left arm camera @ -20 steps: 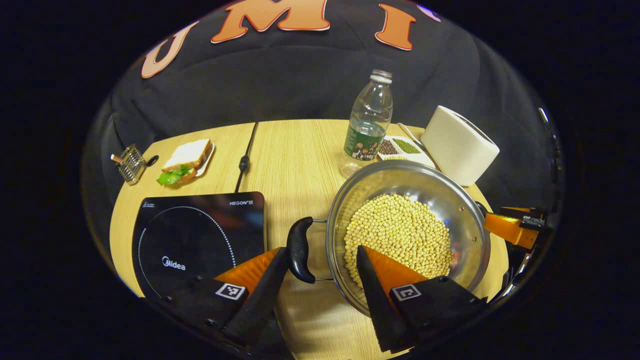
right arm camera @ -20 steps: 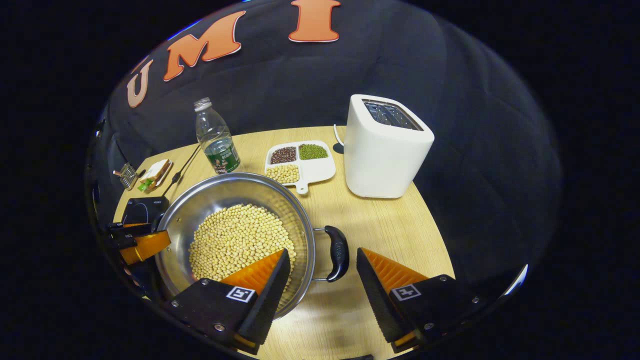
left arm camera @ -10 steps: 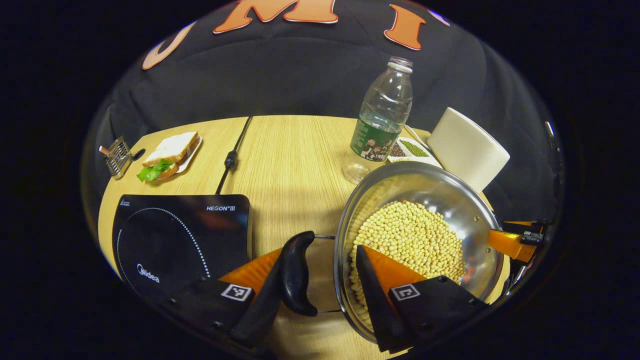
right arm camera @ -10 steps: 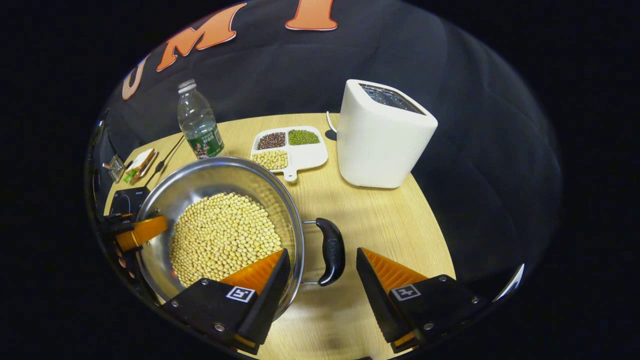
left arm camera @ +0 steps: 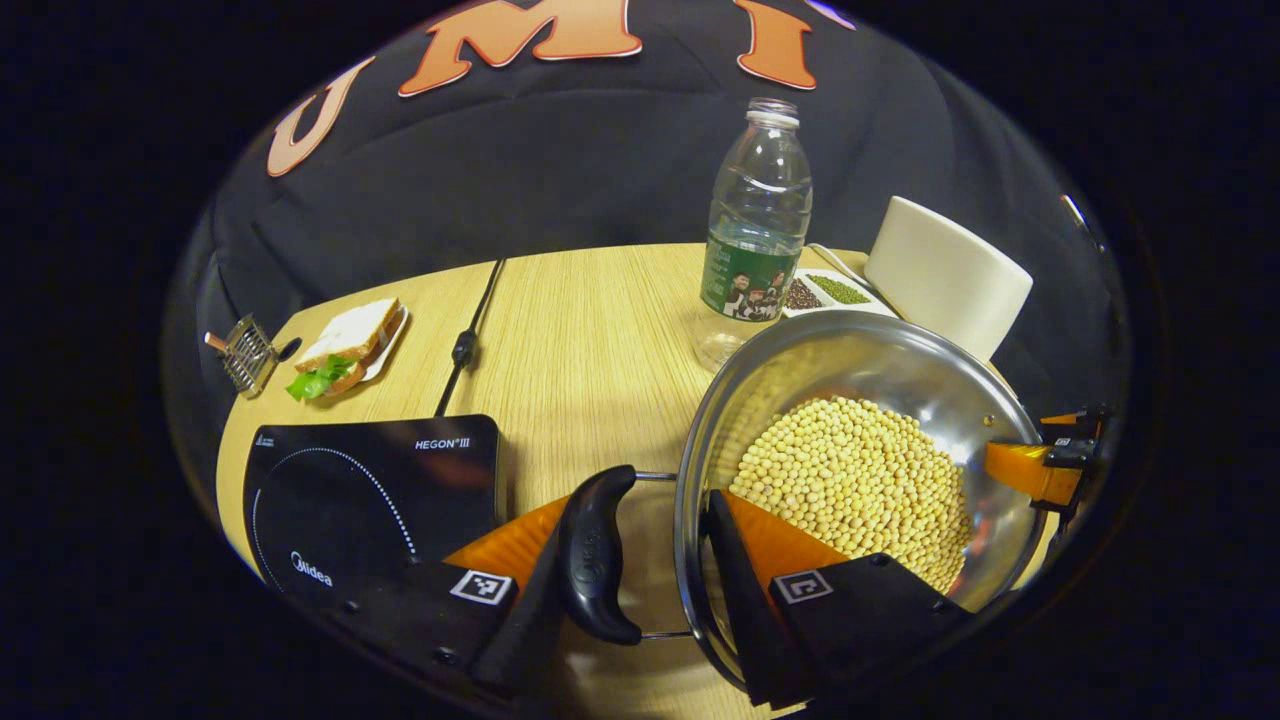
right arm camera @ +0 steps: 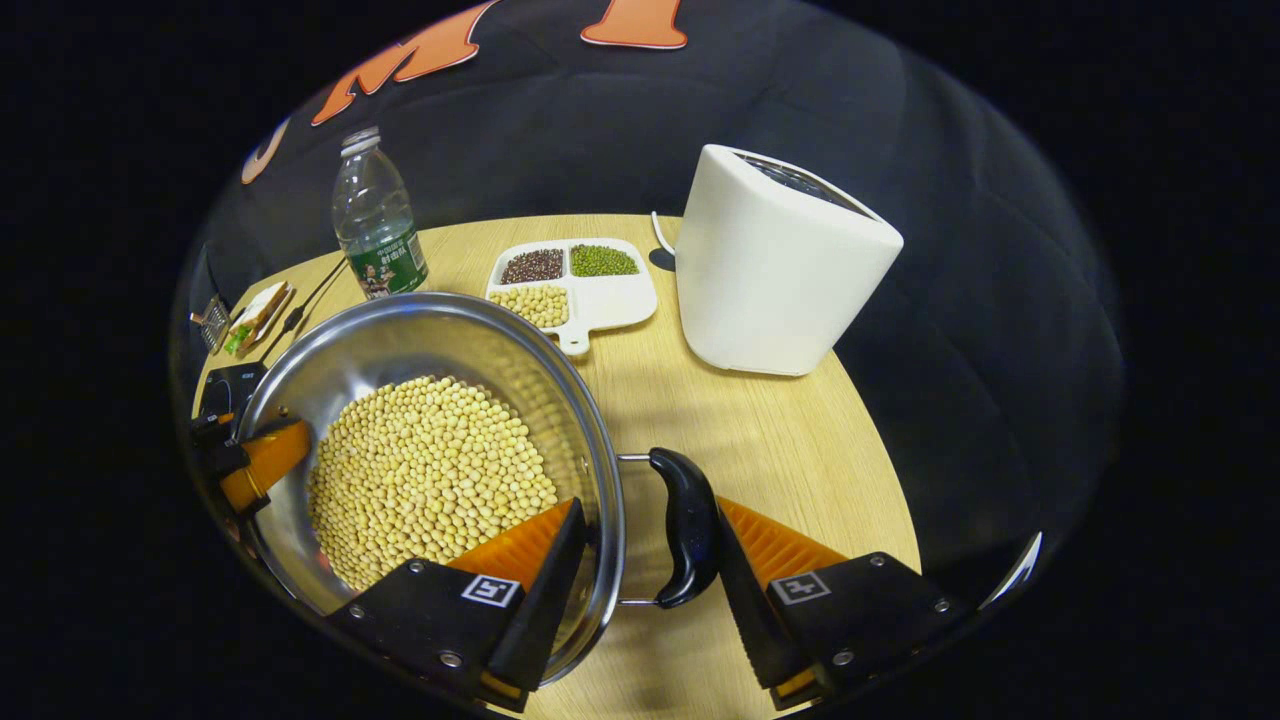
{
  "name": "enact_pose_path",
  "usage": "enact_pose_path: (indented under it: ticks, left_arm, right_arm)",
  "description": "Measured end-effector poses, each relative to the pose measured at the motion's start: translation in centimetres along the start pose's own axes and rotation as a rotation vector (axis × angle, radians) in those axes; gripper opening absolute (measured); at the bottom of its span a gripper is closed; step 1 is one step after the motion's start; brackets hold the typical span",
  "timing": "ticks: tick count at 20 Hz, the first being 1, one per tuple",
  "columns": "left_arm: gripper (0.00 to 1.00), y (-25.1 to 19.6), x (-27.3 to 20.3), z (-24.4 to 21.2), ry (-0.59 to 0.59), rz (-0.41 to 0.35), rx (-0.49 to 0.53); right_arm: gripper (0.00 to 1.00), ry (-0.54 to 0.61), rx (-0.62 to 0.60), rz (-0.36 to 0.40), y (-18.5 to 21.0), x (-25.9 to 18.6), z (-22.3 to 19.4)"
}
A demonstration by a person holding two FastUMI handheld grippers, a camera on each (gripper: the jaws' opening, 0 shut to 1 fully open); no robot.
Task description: First push the handle of the pot to place it horizontally, then grasp the pot with both hands and set it on the induction cooktop.
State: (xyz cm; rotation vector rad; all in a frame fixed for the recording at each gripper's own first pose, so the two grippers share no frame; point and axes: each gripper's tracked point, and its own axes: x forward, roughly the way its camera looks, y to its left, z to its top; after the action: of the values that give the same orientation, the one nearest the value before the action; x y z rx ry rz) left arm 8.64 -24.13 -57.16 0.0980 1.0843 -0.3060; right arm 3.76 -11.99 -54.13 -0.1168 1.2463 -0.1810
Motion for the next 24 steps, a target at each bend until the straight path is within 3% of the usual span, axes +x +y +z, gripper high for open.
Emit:
enact_pose_path:
  ticks: [8, 9, 11, 12, 13, 15, 16, 24]
  left_arm:
    - [0.76, -0.2, -0.1, 0.8, -0.077, 0.022, 0.017]
    - [0.76, -0.1, -0.1, 0.8, -0.080, 0.021, 0.011]
    - [0.75, -0.3, -0.6, 0.9, -0.088, 0.018, 0.002]
    - [0.72, -0.2, -1.0, 1.1, -0.094, 0.020, 0.005]
    - [0.74, -0.1, -1.5, 1.3, -0.101, 0.023, 0.009]
    - [0.75, 0.4, -2.5, 1.8, -0.117, 0.027, 0.013]
    - [0.72, 0.6, -3.1, 2.0, -0.123, 0.029, 0.013]
    - [0.72, 4.9, -8.7, 3.7, -0.174, 0.066, -0.007]
  right_arm:
    - [0.65, -0.059, -0.025, -0.032, -0.2, -0.6, 0.7]
    - [0.70, -0.064, -0.032, -0.036, -0.2, -0.8, 0.8]
    - [0.69, -0.076, -0.035, -0.039, -0.3, -1.4, 1.0]
    - [0.64, -0.082, -0.037, -0.039, -0.3, -1.5, 1.1]
    - [0.69, -0.088, -0.037, -0.040, -0.3, -1.8, 1.2]
    - [0.64, -0.109, -0.036, -0.040, -0.1, -2.9, 1.6]
    - [0.68, -0.117, -0.037, -0.039, 0.1, -3.4, 1.7]
    - [0.68, -0.180, -0.054, -0.008, 3.3, -9.0, 2.9]
